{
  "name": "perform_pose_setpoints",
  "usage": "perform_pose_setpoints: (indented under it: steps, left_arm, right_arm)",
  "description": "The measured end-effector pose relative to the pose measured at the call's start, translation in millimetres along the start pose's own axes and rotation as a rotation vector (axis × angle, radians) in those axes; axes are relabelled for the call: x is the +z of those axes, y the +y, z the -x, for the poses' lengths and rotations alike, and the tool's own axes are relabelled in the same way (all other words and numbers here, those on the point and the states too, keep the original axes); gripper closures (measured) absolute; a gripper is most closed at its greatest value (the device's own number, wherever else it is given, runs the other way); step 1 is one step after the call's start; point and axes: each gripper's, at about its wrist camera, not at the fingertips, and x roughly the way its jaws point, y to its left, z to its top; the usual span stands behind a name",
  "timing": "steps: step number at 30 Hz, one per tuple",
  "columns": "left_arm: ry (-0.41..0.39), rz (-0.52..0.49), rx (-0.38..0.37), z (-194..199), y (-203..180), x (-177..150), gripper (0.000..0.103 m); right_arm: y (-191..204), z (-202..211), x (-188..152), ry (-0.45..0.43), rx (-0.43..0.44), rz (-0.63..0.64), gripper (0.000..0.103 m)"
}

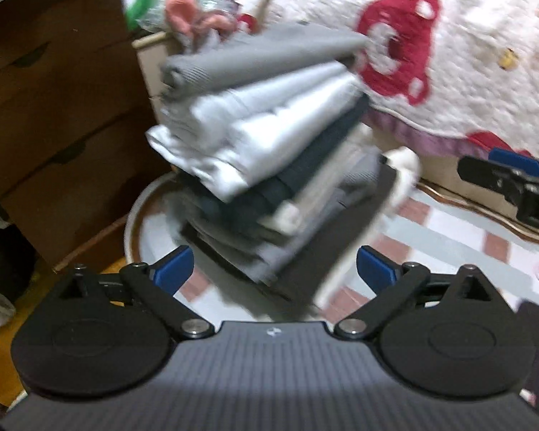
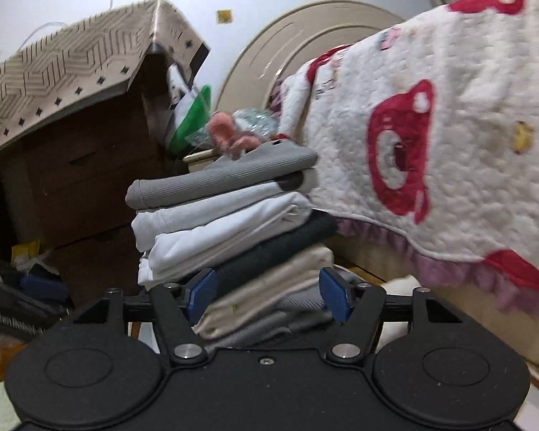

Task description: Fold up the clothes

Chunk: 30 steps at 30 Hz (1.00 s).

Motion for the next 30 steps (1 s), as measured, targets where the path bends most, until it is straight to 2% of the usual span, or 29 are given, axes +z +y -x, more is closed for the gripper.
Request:
perform_pose_setpoints:
  steps: [4, 6, 12, 14, 19, 30]
  left_arm:
    - [0.077, -0.041, -0.021, 15, -28, -18, 0.002]
    - [0.086, -0.043, -0.045, 23, -37, -31, 0.0]
    - [0.109, -0.011, -0.008, 35, -57, -66, 0.0]
    - [0.101, -0.008, 0.005, 40, -60, -73, 0.0]
    - [0.087, -0.017, 0.034, 53, -67, -87, 0.0]
    - [0.082, -0.016, 0.047, 59, -66, -94, 0.0]
  right_arm:
    - [1, 41, -14, -0.011, -0.02, -0.009, 0.03]
    - [3, 57, -24, -0.004, -0.04, -0.017, 0.029]
    - [12, 94, -50, 0.081, -0.087, -0.001, 0.027]
    - [18, 100, -53, 0.087, -0.084, 0.008, 0.02]
    - [33, 112, -61, 0.098, -0.066, 0.031, 0.013]
    - [47, 120, -68, 0.113, -0.071, 0.043, 0.008]
